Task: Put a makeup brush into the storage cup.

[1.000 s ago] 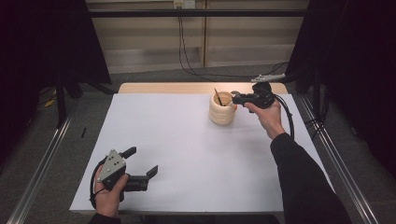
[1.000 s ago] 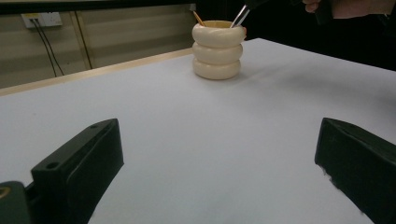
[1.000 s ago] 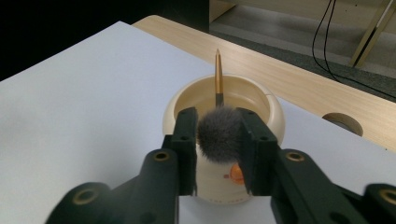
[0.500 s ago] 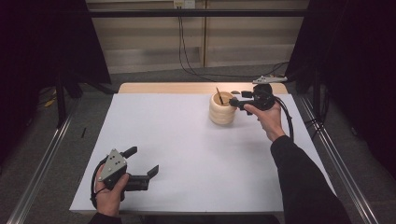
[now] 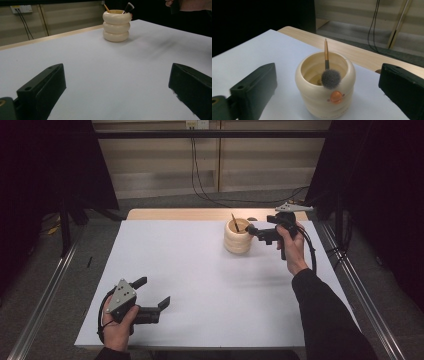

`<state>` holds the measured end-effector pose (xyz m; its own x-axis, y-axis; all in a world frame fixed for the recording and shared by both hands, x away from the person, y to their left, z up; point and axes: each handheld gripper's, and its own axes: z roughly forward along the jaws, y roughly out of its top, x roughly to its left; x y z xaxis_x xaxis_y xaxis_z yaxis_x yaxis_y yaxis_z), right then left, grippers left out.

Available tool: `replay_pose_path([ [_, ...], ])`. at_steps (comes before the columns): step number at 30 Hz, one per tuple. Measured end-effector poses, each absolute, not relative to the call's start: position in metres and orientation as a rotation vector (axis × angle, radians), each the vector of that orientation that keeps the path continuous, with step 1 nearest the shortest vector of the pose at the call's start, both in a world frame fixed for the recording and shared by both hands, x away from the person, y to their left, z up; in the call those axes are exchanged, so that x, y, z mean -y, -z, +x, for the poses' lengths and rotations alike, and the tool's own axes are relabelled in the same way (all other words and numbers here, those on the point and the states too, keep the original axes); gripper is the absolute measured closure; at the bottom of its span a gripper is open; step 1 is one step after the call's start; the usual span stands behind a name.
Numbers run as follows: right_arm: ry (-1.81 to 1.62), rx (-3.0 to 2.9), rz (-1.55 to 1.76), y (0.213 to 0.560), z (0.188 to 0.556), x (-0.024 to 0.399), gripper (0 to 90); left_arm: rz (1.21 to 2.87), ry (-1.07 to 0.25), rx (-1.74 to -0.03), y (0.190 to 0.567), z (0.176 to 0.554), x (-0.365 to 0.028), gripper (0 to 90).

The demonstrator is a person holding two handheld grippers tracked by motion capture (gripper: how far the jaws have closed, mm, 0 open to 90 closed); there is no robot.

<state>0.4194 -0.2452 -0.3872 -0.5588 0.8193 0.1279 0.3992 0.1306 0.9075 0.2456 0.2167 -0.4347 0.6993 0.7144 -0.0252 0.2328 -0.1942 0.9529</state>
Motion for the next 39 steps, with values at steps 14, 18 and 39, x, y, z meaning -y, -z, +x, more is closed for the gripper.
replay_pose_path([
  [14, -1.413, -1.906, 1.127, 0.389, 0.393, 0.242, 0.6, 1.730, -0.521, -0.770, 0.433, 0.243, -0.220, 0.8],
  [18, -1.439, -1.895, 1.131, 0.391, 0.386, 0.247, 0.1, 1.725, -0.517, -0.771, 0.433, 0.242, -0.219, 1.0],
  [39, -1.445, -1.795, 1.140, 0.402, 0.338, 0.259, 0.0, 1.725, -0.524, -0.784, 0.434, 0.240, -0.218, 1.0],
])
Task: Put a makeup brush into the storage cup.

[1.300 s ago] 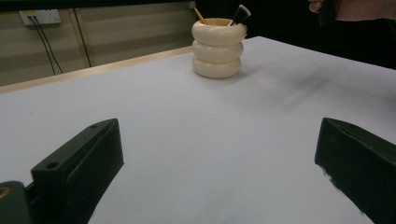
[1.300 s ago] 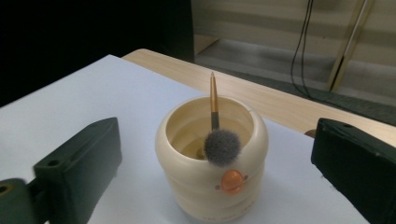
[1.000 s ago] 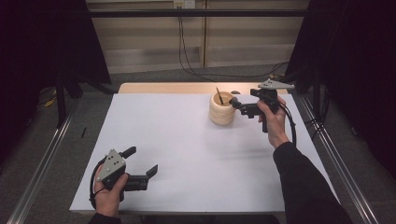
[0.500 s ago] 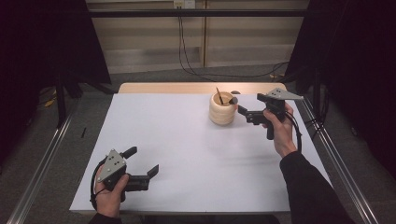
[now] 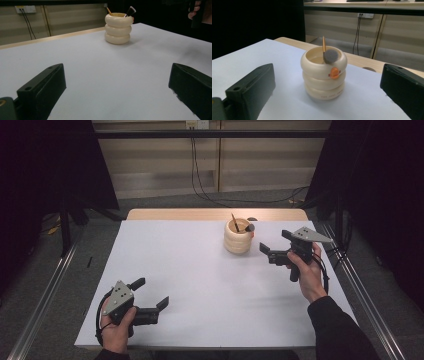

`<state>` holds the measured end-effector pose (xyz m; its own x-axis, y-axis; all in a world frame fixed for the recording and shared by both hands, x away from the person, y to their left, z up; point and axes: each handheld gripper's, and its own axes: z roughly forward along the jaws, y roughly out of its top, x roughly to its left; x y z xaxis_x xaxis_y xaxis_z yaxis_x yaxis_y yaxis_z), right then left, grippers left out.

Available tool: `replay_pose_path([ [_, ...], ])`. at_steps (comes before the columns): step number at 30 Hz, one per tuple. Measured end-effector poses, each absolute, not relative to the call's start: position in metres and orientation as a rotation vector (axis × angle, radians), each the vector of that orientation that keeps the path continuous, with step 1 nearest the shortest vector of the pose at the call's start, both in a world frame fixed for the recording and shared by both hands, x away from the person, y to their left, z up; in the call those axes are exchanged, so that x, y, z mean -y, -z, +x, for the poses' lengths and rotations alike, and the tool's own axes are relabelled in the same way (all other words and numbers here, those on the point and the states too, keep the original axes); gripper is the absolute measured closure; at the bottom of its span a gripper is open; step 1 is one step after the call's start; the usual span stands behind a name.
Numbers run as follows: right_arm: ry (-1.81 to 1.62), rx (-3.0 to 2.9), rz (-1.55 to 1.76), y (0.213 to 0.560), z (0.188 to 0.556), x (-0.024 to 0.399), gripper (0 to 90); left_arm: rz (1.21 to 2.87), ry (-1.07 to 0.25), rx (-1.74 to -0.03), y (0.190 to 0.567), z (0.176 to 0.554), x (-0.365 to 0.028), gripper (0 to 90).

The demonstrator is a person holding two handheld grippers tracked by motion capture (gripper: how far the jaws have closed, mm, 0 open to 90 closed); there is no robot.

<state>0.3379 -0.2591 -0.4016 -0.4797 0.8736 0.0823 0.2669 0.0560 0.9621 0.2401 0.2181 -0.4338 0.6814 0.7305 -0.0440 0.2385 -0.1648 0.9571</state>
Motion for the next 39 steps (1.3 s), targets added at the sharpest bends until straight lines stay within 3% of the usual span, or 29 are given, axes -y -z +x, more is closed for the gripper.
replay_pose_path([
  [39, -1.390, -1.780, 1.123, 0.427, 0.237, 0.297, 3.2, 1.686, -0.548, -0.801, 0.431, 0.230, -0.221, 1.3],
])
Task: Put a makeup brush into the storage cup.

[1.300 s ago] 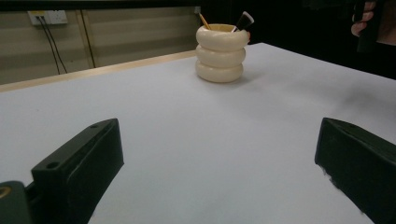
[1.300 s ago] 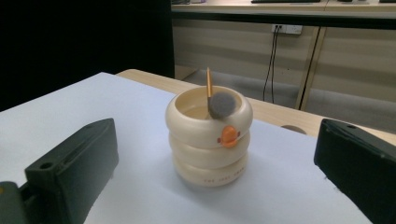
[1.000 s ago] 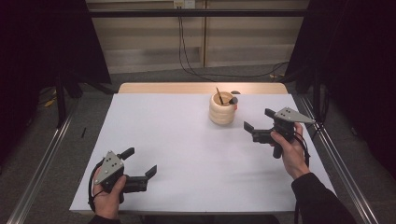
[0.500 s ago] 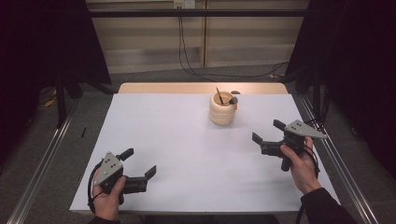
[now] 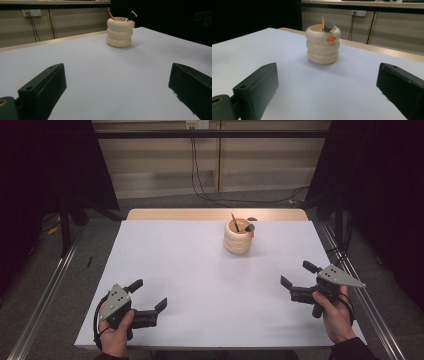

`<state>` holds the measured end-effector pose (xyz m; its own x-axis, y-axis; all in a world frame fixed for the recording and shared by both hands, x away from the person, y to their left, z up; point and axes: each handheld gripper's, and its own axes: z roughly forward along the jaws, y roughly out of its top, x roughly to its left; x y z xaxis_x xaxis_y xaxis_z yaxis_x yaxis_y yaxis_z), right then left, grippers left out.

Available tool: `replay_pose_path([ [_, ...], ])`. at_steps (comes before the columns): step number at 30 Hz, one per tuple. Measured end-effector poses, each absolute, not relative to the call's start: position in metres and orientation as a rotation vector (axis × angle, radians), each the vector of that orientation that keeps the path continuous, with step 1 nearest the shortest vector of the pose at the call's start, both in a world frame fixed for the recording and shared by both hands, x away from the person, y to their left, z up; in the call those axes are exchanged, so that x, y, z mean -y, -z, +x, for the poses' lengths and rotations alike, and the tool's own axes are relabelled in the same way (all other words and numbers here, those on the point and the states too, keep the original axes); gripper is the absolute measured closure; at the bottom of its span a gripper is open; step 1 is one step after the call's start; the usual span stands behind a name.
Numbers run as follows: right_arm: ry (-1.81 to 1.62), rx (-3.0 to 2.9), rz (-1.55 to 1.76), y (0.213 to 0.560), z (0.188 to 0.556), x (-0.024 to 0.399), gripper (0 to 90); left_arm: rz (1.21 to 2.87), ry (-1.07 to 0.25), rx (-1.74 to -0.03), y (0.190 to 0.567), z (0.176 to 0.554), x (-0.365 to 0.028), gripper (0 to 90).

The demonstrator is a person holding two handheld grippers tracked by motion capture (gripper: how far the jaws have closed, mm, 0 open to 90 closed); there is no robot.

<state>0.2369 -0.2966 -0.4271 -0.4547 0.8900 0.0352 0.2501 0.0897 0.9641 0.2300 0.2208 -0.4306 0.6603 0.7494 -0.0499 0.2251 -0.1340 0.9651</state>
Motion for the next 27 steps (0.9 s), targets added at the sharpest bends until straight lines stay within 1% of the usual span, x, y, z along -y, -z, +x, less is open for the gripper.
replay_pose_path([
  [12, -1.383, -1.774, 1.171, 0.429, 0.211, 0.316, 3.3, 1.661, -0.557, -0.819, 0.430, 0.223, -0.230, 1.0],
  [17, -1.369, -1.748, 1.209, 0.439, 0.200, 0.324, 3.1, 1.660, -0.556, -0.828, 0.431, 0.223, -0.231, 1.0],
  [27, -1.379, -1.735, 1.204, 0.441, 0.197, 0.326, 1.3, 1.662, -0.560, -0.836, 0.431, 0.225, -0.230, 1.8],
])
